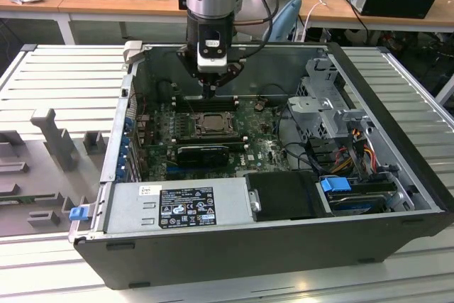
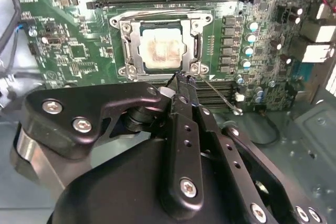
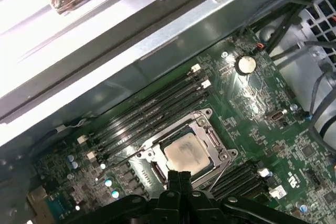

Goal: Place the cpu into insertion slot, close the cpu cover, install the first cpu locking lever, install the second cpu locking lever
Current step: 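Install the first cpu locking lever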

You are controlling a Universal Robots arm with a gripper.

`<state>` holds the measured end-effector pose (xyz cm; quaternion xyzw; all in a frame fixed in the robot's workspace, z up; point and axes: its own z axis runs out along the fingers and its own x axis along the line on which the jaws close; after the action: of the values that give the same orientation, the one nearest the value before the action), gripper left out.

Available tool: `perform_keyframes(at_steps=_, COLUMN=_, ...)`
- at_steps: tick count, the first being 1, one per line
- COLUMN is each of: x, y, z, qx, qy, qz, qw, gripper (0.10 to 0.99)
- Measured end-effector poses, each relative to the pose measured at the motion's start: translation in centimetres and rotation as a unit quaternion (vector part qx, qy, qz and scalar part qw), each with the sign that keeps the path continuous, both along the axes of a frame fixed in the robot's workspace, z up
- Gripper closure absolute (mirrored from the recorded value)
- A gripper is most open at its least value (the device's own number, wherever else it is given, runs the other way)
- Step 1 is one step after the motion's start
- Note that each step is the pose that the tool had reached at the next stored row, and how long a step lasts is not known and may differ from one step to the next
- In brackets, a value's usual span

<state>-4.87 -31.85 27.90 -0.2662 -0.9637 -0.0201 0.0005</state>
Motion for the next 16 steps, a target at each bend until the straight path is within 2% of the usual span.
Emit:
perform_keyframes(at_steps=2, x=0.00, y=0.00, z=-0.01, qx=0.0001, qy=0.0000, qz=0.022, qw=0.9998, gripper=0.980)
perform_keyframes(at_steps=4, x=0.00, y=0.00, z=-0.01, qx=0.0001, qy=0.0000, qz=0.053, qw=0.9986, gripper=0.980)
perform_keyframes(at_steps=7, x=0.00, y=0.00, z=-0.01, qx=0.0001, qy=0.0000, qz=0.092, qw=0.9958, gripper=0.980)
perform_keyframes(at_steps=8, x=0.00, y=0.00, z=-0.01, qx=0.0000, qy=-0.0001, qz=0.116, qw=0.9933, gripper=0.980)
perform_keyframes(at_steps=9, x=0.00, y=0.00, z=-0.02, qx=0.0001, qy=-0.0001, qz=0.129, qw=0.9917, gripper=0.980)
perform_keyframes(at_steps=13, x=-0.13, y=-0.02, z=-0.06, qx=0.0001, qy=-0.0008, qz=0.147, qw=0.9891, gripper=0.980)
perform_keyframes(at_steps=16, x=-0.71, y=-0.03, z=-0.07, qx=0.0001, qy=-0.0009, qz=0.151, qw=0.9886, gripper=0.980)
